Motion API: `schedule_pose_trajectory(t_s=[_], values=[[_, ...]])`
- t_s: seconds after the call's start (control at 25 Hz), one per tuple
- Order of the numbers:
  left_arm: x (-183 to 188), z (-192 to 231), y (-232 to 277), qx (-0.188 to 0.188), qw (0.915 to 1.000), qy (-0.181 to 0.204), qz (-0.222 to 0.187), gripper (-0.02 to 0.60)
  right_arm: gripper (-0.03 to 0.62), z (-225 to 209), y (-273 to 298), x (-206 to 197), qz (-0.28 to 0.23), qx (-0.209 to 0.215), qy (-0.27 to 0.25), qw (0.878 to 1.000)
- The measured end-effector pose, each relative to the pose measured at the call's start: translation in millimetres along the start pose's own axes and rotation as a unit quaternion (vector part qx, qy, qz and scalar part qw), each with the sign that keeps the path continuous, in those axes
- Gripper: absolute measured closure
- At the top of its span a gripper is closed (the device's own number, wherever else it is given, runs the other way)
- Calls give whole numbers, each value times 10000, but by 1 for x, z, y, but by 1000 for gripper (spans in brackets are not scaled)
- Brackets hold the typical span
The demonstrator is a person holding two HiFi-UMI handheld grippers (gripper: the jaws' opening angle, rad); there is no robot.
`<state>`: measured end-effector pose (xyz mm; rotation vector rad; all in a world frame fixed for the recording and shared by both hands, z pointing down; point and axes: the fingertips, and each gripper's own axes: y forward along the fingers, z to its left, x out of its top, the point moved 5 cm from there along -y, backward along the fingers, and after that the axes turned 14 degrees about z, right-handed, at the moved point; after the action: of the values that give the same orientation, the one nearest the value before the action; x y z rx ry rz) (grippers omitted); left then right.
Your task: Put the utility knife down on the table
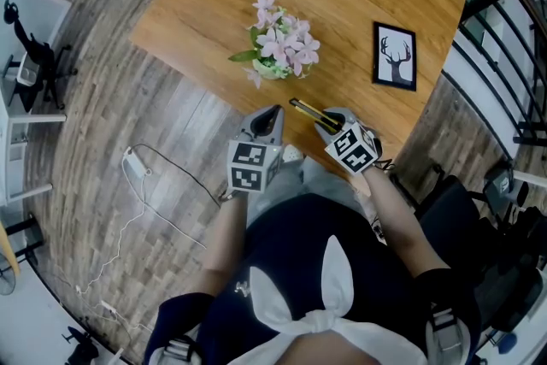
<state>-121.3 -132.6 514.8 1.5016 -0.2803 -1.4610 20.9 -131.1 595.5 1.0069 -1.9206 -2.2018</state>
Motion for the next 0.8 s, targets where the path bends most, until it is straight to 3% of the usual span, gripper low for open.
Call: schedule_pose_trajectory(t_s=[0.8], values=[[1,1,1,-97,9999,-59,8,560,477,1,20,-8,197,126,-22,9997]])
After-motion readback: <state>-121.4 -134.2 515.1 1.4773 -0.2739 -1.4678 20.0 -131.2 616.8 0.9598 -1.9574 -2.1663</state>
